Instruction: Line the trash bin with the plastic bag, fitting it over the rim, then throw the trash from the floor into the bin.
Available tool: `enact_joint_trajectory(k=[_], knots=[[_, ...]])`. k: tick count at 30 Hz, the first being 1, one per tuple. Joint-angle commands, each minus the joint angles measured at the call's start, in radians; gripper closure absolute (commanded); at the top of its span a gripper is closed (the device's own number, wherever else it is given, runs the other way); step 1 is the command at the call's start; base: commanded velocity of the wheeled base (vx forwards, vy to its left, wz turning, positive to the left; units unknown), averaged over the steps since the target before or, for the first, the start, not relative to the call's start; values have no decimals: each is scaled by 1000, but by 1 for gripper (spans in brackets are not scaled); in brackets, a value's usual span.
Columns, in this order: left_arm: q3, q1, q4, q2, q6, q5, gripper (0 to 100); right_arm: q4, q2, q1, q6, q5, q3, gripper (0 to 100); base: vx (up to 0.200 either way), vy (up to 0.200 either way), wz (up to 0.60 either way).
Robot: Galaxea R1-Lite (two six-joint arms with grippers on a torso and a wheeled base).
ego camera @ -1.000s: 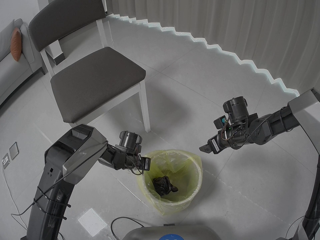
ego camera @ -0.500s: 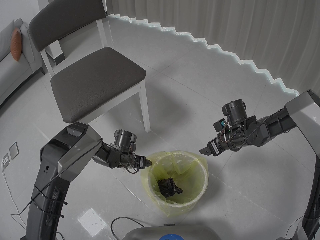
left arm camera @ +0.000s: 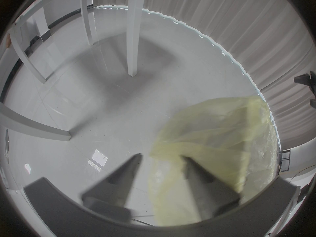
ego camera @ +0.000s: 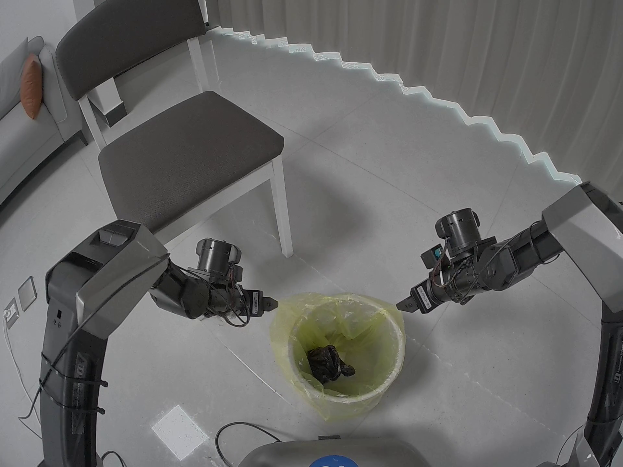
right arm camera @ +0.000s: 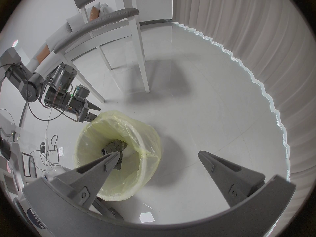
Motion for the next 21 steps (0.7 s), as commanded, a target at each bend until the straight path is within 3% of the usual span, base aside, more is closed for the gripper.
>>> enact_joint_trajectory(k=[1, 12, 21], knots=[[58, 12, -6, -87, -2, 1, 0, 2, 68, -7, -3, 14, -3, 0, 0, 0, 0], [250, 15, -174, -163, -4, 9, 0, 6, 215, -20, -9, 15, -142, 0, 0, 0, 0], [269, 15, -195, -152, -1, 9, 0, 22, 254, -37, -10, 15, -211, 0, 0, 0, 0]])
